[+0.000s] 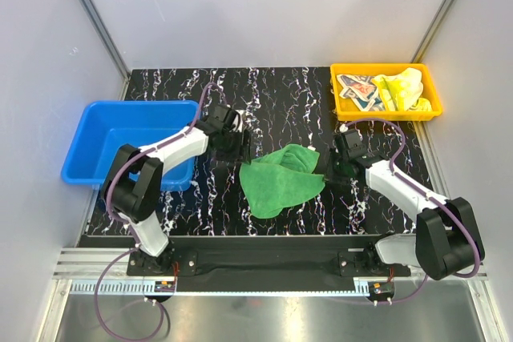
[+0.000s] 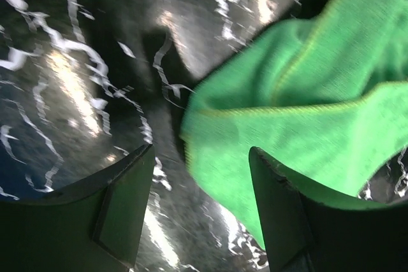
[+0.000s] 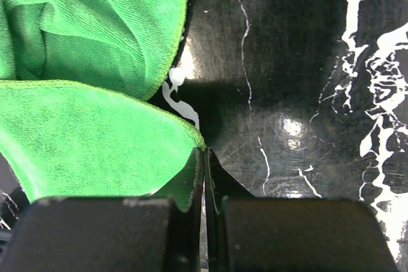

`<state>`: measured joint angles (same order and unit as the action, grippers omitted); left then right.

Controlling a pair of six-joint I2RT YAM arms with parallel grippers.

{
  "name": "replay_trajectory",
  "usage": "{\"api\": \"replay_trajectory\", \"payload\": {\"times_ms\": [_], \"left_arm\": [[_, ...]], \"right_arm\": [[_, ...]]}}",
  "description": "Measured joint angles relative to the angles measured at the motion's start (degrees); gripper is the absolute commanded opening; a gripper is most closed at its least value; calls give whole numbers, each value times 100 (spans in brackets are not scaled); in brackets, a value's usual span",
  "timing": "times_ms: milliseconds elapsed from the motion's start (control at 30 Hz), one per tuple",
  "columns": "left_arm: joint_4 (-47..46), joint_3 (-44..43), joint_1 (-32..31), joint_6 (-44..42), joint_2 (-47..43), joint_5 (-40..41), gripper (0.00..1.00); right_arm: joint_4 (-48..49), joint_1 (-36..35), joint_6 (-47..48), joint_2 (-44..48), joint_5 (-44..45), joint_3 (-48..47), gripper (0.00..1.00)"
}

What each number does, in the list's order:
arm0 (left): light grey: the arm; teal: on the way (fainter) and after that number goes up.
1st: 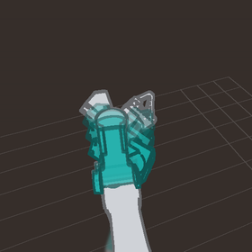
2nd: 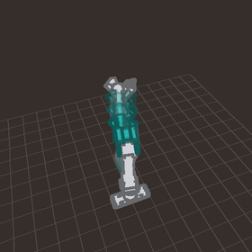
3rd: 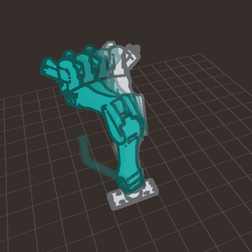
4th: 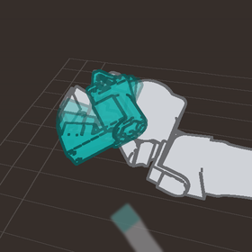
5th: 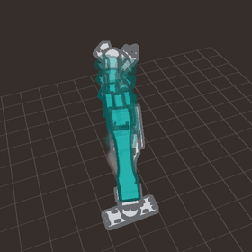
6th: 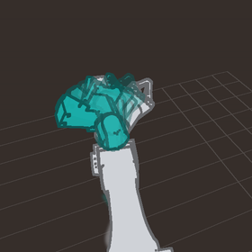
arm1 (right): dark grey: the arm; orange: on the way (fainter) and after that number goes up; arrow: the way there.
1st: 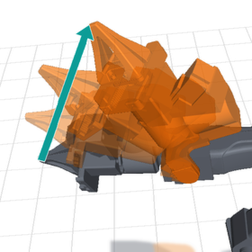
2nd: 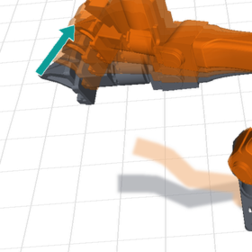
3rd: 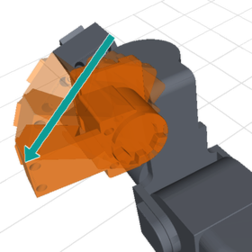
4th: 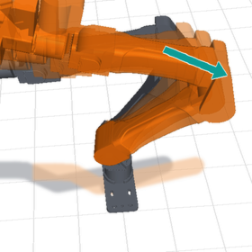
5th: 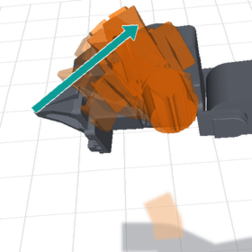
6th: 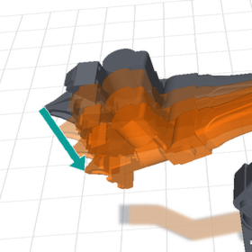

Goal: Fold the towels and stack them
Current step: Flatten out the crumpled towel

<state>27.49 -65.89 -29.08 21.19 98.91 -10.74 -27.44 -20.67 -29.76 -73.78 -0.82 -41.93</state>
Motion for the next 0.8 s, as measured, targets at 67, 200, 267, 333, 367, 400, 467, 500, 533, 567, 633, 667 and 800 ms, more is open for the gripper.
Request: {"api": "replay_trajectory", "payload": {"times_ms": [67, 200, 267, 333, 367, 400, 467, 500, 533, 567, 633, 667, 800], "left_arm": [[-83, 2, 133, -44, 61, -90, 64], [-398, 2, 356, -111, 109, -435, 60], [-568, 2, 426, -136, 168, -717, 57], [-748, 2, 444, -149, 271, -1016, 54], [-798, 2, 439, -149, 339, -1126, 54], [-824, 2, 439, -149, 404, -1200, 54], [-811, 2, 424, -151, 518, -1239, 58], [-789, 7, 413, -151, 562, -1239, 60], [-789, 31, 411, -151, 588, -1233, 61], [-785, 59, 413, -151, 595, -1213, 61], [-789, 116, 413, -149, 595, -1189, 61], [-791, 131, 413, -149, 597, -1191, 59], [-922, 280, 413, -111, 597, -1204, 49]], "right_arm": [[31, 0, 7, 0, -42, -2, 0], [83, 0, 26, 0, -96, -2, 0], [105, 0, 46, 0, -140, -2, 0], [127, 0, 59, 0, -181, -2, 0], [131, 0, 63, 0, -186, -2, 0], [138, 0, 68, 0, -186, -2, 0], [153, 0, 81, 0, -188, -2, 0], [157, 0, 85, 0, -190, -2, 0], [166, 0, 90, 0, -190, -2, 0], [173, 0, 98, 0, -192, -2, 0], [188, 0, 109, 0, -192, -2, 0], [192, 0, 111, 2, -192, -2, 0], [190, 0, 136, 22, -192, -2, 0]]}}
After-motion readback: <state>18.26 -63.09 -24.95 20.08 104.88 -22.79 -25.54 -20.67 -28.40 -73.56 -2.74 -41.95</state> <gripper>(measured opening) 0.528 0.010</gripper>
